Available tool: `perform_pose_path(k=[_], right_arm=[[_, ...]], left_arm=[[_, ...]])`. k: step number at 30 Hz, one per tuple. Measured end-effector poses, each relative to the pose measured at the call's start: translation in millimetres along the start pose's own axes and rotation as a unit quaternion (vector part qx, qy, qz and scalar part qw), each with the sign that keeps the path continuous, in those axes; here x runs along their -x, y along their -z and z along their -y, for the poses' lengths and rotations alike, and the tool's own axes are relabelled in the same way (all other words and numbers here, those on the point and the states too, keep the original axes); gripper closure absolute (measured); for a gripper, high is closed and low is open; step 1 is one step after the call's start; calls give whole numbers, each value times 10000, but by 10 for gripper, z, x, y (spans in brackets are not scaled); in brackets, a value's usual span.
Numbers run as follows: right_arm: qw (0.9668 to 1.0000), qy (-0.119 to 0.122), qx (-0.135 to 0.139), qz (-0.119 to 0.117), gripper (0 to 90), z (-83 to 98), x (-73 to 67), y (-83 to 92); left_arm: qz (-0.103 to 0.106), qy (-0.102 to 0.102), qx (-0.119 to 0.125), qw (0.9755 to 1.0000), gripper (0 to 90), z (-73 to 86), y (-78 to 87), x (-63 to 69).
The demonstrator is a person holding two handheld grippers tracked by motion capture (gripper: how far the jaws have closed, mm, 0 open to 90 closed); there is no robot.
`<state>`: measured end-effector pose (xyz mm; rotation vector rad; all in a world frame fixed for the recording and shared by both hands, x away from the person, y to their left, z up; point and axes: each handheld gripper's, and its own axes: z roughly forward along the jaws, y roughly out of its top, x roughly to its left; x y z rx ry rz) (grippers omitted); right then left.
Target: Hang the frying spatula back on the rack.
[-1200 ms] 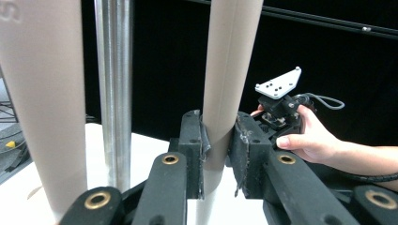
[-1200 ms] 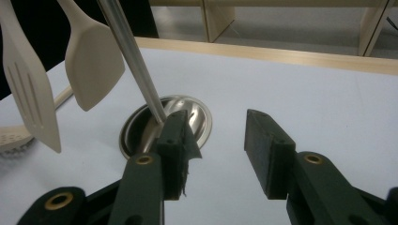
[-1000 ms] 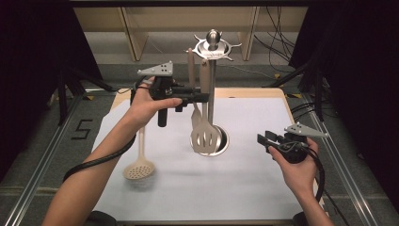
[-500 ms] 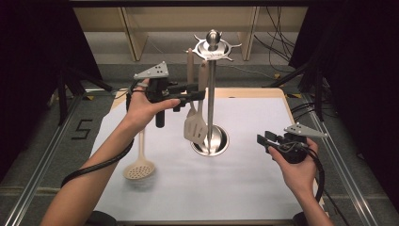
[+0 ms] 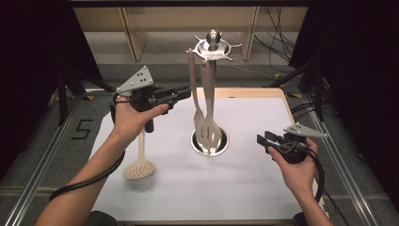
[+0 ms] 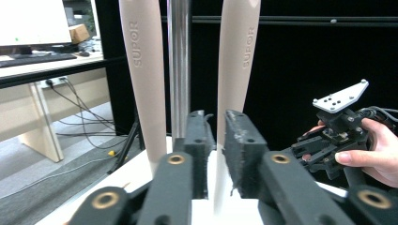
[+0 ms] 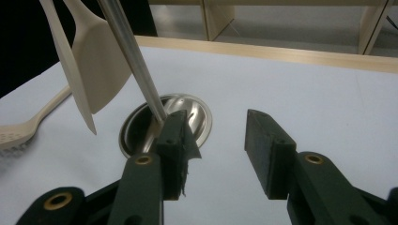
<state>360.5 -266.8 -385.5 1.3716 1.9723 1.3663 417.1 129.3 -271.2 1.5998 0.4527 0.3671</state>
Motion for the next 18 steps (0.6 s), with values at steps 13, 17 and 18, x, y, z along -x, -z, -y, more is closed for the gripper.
perform_pose_path(k=[13, 17, 18], right_arm=[[9998, 101, -9, 170, 613, 34, 30, 54], [9998, 153, 14, 134, 613, 22, 44, 39], [9999, 34, 24, 166, 613, 22, 22, 37]], left_arm=[[-147, -112, 170, 9997, 888, -96, -11, 136], [-140, -121, 216, 9996, 890, -130, -53, 174], [-152, -122, 212, 9996, 891, -135, -59, 178]])
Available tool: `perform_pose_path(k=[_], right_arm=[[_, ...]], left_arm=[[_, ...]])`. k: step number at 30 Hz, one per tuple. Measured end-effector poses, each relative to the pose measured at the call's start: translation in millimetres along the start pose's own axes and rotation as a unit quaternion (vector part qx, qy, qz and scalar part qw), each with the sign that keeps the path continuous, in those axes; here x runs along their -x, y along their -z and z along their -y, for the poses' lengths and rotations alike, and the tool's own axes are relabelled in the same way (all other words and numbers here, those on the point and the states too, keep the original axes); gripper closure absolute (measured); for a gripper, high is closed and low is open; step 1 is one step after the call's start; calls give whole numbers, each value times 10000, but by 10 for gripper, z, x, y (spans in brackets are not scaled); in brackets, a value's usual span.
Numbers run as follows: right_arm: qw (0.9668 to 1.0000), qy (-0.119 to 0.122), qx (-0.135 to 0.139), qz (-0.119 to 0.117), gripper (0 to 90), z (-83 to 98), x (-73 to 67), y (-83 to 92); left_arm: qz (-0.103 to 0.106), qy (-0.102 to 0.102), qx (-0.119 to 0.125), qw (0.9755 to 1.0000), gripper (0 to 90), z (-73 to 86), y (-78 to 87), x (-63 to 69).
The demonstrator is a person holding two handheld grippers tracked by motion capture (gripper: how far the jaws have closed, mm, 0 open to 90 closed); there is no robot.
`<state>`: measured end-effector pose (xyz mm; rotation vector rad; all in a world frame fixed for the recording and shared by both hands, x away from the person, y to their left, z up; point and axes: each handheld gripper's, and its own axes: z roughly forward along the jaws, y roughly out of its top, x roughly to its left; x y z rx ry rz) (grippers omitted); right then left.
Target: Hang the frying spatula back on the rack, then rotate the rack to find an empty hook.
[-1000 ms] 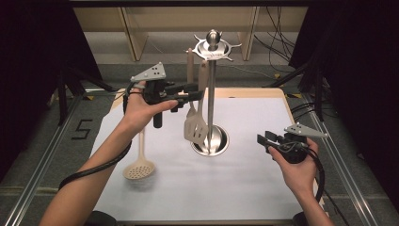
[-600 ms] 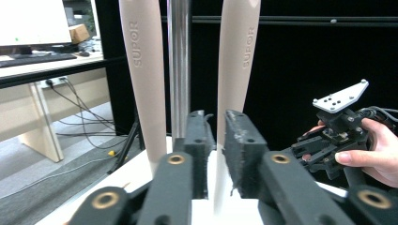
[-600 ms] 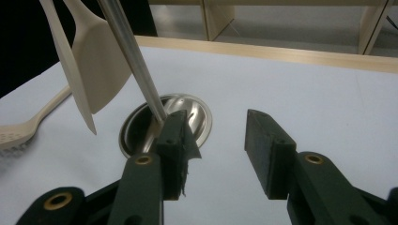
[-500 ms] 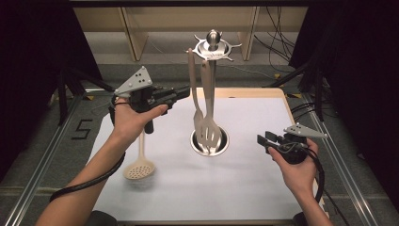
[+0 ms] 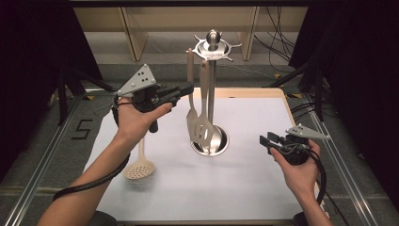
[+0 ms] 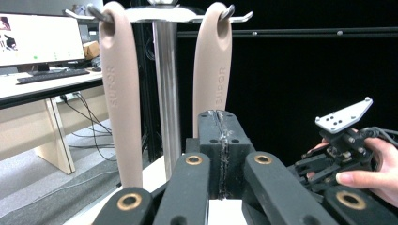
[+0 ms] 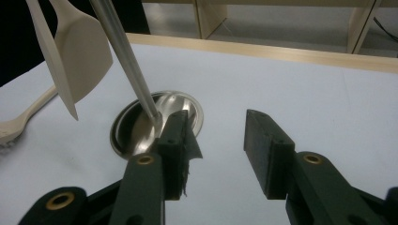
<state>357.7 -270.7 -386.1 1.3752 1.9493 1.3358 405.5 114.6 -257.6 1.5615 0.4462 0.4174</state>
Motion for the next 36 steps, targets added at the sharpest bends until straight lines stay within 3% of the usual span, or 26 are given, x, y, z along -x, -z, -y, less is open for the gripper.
perform_pose_path(k=[3, 5, 8, 10, 12, 14, 18, 20, 21, 22, 23, 25, 26, 28, 31, 36], right_arm=[[9998, 217, 1, -5, 613, -18, 24, -21], [10000, 74, -3, -61, 613, -18, -12, -35], [9999, 77, -29, -68, 613, -22, -21, -31], [9992, 400, 33, -45, 613, -31, 40, -40], [9996, 287, -8, -63, 613, -41, 45, -40], [9994, 342, -4, -56, 612, -34, 62, -50], [9999, 89, -41, -69, 612, -19, 43, -19], [9997, 223, -6, -25, 612, -15, 66, -6], [10000, 43, 7, -49, 612, -7, 42, 6], [9997, 237, 6, 10, 612, -9, 74, 19], [10000, 18, -21, -1, 612, -3, 48, 36], [9996, 249, 28, 113, 612, 3, 76, 46], [10000, 39, -24, 71, 612, 11, 45, 47], [10000, -15, -21, 43, 613, 16, 25, 50], [9998, 195, -15, 86, 612, 20, 47, 48], [9999, 136, 9, 51, 611, 20, 58, 54]], left_arm=[[-23, 61, 44, 10000, 891, -18, -20, 13], [-28, 69, 76, 9999, 891, -33, -30, 26], [-33, 69, 158, 9998, 892, -63, -40, 43], [-60, 98, 178, 9998, 892, -85, -54, 52], [-75, 96, 188, 9997, 892, -105, -62, 60], [-69, 77, 213, 9997, 892, -133, -67, 75], [-82, 59, 289, 9995, 892, -189, -67, 86], [-135, 35, 302, 9994, 892, -218, -72, 64], [-153, 31, 325, 9994, 892, -229, -75, 47], [-182, 29, 336, 9993, 892, -238, -77, 30], [-206, 20, 341, 9992, 892, -244, -78, 13], [-268, 55, 371, 9989, 892, -255, -76, -12], [-297, 57, 387, 9988, 892, -263, -71, -21], [-335, 56, 421, 9985, 893, -285, -66, -40], [-418, 47, 456, 9981, 893, -321, -75, -81], [-644, 68, 508, 9966, 893, -388, -81, -163]])
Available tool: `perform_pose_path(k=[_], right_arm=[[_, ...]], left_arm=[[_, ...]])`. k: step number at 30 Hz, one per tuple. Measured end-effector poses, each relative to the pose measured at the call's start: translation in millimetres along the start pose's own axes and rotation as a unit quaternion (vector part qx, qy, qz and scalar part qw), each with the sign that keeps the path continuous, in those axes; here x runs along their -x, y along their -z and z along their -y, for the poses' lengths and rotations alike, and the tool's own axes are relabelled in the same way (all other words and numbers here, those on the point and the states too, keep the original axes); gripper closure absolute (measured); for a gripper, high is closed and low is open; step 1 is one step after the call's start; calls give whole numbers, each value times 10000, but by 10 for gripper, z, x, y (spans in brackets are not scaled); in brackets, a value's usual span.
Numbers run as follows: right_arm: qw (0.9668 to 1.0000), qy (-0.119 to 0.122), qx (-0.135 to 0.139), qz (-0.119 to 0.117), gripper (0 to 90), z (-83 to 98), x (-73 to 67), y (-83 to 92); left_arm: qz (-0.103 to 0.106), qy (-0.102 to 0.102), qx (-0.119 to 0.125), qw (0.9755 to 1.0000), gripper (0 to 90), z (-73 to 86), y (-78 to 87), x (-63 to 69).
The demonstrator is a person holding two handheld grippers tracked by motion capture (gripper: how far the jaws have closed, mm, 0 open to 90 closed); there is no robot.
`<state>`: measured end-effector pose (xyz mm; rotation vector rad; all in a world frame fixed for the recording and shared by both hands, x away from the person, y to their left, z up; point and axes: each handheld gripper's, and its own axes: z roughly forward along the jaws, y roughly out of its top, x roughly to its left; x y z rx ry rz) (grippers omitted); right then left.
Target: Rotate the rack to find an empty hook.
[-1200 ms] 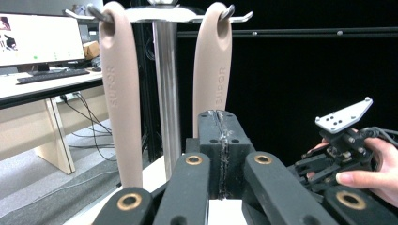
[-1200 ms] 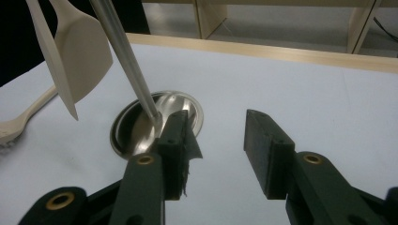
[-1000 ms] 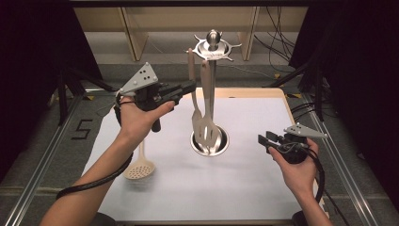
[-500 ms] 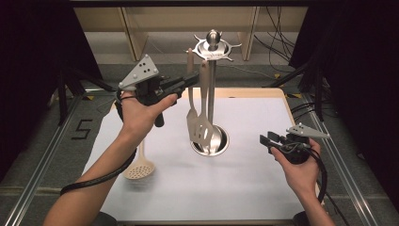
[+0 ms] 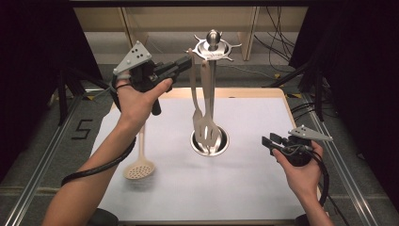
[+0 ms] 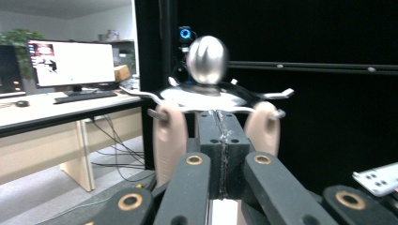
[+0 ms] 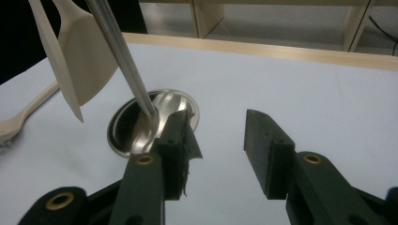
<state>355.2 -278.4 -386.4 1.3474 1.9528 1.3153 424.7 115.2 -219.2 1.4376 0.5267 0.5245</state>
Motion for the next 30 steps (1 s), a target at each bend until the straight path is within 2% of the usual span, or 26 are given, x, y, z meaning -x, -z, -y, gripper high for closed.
perform_pose_path(k=[1, 4, 5, 6, 7, 10, 14, 17, 20, 22, 23, 26, 30], right_arm=[[9998, -181, -38, -38, 612, 6, -23, 2], [10000, -46, -34, 30, 611, 12, 1, -11], [10000, 49, -39, -13, 611, 4, 19, -11], [9999, -93, -67, 4, 611, -2, -4, -1], [9999, -108, -66, -6, 611, -7, -5, 2], [10000, -56, 17, 4, 611, -8, -4, -1], [9999, -130, -56, 17, 610, -8, -15, 6], [10000, -77, -6, -51, 610, -4, -16, -6], [9998, -167, -53, -74, 610, -8, -36, 0], [10000, -77, -28, -21, 609, -6, -20, -5], [9999, -129, -48, -29, 609, -8, -21, -3], [10000, -58, -38, -6, 609, -8, -9, -2], [9999, -136, -39, -32, 609, -11, -22, -3]], left_arm=[[-34, 1, -1, 10000, 893, -14, -6, -19], [-143, 5, 16, 9999, 893, -52, -25, -69], [-156, 12, 26, 9999, 893, -59, -38, -83], [-169, 23, 9, 9999, 893, -64, -48, -94], [-177, 21, -6, 9998, 893, -67, -60, -105], [-129, 117, 4, 9998, 893, -71, -78, -138], [-137, 63, -5, 9999, 893, -71, -77, -140], [-167, 50, -18, 9998, 893, -75, -86, -144], [-194, 40, -39, 9998, 893, -79, -102, -161], [-224, 25, -57, 9997, 894, -82, -113, -173], [-236, 16, -62, 9997, 893, -84, -119, -179], [-258, -29, -75, 9996, 893, -87, -133, -190], [-301, -21, -101, 9995, 893, -92, -159, -216]])
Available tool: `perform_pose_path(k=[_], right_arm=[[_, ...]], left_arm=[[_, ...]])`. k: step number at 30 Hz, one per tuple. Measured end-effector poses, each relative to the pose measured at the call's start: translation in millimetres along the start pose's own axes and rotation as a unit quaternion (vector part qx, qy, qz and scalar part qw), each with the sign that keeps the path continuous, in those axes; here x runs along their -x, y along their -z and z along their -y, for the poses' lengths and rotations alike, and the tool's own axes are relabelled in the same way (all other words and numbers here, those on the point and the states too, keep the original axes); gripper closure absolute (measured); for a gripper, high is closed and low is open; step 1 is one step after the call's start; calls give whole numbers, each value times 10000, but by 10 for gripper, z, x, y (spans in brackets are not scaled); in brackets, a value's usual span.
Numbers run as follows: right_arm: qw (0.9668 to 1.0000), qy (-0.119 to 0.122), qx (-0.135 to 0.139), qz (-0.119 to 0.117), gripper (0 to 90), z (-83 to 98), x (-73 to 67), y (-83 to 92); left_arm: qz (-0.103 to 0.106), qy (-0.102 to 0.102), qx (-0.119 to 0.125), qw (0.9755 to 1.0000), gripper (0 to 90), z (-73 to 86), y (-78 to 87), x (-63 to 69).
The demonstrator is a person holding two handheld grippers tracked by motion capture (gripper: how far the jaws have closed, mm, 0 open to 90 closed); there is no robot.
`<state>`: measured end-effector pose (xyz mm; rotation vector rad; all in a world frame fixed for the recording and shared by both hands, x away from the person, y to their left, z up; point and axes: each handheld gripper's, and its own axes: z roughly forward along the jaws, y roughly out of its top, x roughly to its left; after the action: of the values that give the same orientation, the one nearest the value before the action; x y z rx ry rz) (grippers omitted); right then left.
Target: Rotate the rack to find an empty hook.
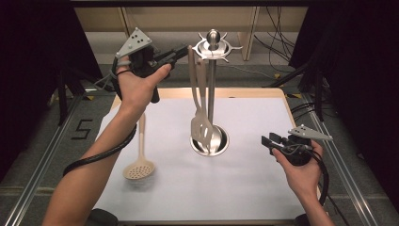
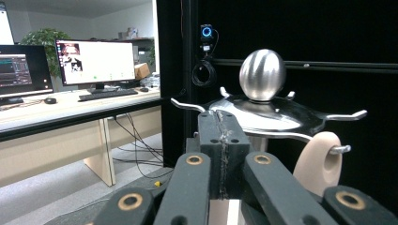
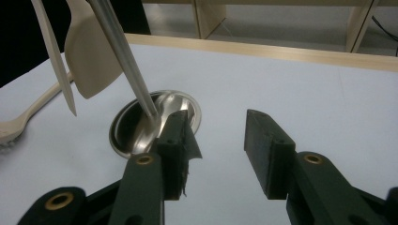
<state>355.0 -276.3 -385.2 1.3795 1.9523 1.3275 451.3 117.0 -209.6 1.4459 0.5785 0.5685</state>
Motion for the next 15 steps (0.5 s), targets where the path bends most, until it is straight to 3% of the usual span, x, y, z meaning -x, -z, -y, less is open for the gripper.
perform_pose_path(k=[9, 15], right_arm=[[10000, 10, 1, 28, 609, -6, -1, 6], [9998, 176, 52, -13, 609, -6, 17, -10]], left_arm=[[3, 117, -69, 9999, 893, -17, -65, -77], [-55, 79, -97, 9999, 893, -21, -115, -93]])
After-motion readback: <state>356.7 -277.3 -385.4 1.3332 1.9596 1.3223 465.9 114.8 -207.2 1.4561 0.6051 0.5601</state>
